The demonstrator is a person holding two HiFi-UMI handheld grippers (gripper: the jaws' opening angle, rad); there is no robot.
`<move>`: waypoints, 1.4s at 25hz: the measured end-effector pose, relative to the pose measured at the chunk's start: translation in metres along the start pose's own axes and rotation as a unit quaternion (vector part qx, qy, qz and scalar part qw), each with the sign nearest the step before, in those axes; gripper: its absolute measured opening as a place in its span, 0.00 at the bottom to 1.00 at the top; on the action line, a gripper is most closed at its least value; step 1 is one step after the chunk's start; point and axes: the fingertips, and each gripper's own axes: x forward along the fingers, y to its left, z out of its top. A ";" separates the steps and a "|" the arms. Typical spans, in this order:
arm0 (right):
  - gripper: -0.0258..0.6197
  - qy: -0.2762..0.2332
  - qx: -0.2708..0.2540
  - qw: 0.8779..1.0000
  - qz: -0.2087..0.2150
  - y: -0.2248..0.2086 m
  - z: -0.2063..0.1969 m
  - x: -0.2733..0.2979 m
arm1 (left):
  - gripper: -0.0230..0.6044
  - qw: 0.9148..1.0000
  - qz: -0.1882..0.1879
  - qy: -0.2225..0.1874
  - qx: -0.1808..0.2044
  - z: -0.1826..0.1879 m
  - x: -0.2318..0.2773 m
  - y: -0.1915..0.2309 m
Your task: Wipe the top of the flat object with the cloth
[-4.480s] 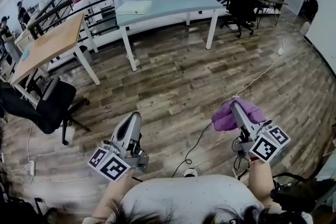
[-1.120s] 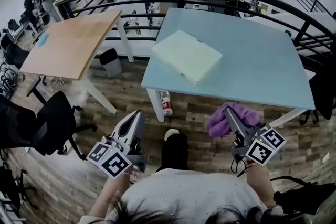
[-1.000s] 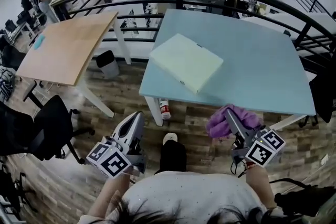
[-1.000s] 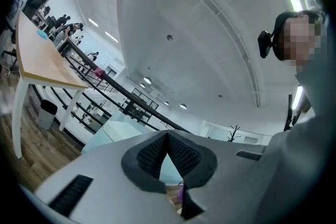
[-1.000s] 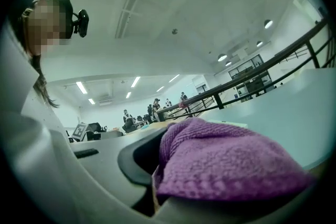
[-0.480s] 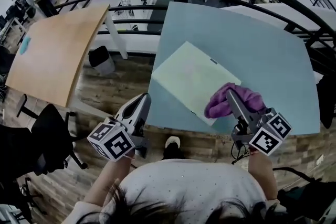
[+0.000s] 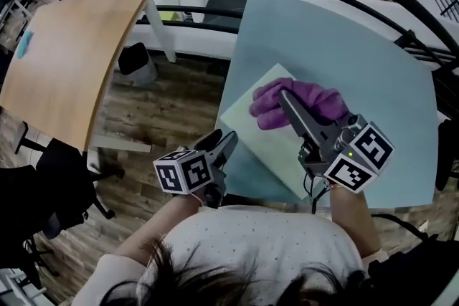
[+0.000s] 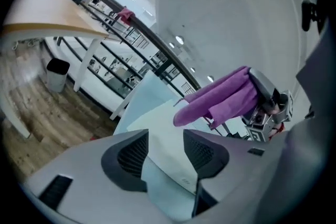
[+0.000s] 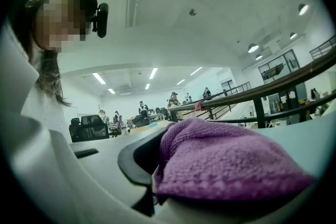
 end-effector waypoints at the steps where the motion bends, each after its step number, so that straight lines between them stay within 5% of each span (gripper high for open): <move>1: 0.07 0.012 -0.005 1.000 0.008 0.001 -0.004 0.011 | 0.39 1.000 0.000 0.014 -0.018 -0.006 0.008 0.002; 4: 0.08 0.056 -0.003 0.998 0.028 0.002 -0.030 0.037 | 0.48 0.997 -0.012 0.047 -0.063 -0.024 0.030 0.003; 8: 0.08 0.163 -0.018 0.986 0.030 -0.004 -0.101 0.061 | 0.49 0.994 0.001 0.049 -0.102 -0.033 0.049 0.014; 14: 0.08 0.314 -0.125 0.939 0.070 0.000 -0.189 0.075 | 0.49 0.988 0.011 0.025 -0.149 -0.035 0.053 0.018; 18: 0.08 0.315 -0.097 0.927 0.180 0.029 -0.199 0.074 | 0.47 0.989 0.014 0.008 -0.146 -0.036 0.054 0.015; 20: 0.08 0.312 -0.071 0.926 0.200 0.026 -0.200 0.074 | 0.46 0.990 0.017 0.004 -0.140 -0.035 0.055 0.015; 23: 0.08 0.330 -0.047 0.925 0.181 0.009 -0.209 0.076 | 0.47 0.990 0.027 0.000 -0.137 -0.037 0.055 0.019; 29: 0.08 0.358 -0.126 0.914 0.143 -0.019 -0.215 0.074 | 0.46 0.991 0.036 -0.020 -0.126 -0.030 0.049 0.022; 35: 0.08 0.358 -0.127 0.921 0.086 -0.069 -0.209 0.063 | 0.44 0.991 0.028 -0.019 -0.128 -0.032 0.049 0.024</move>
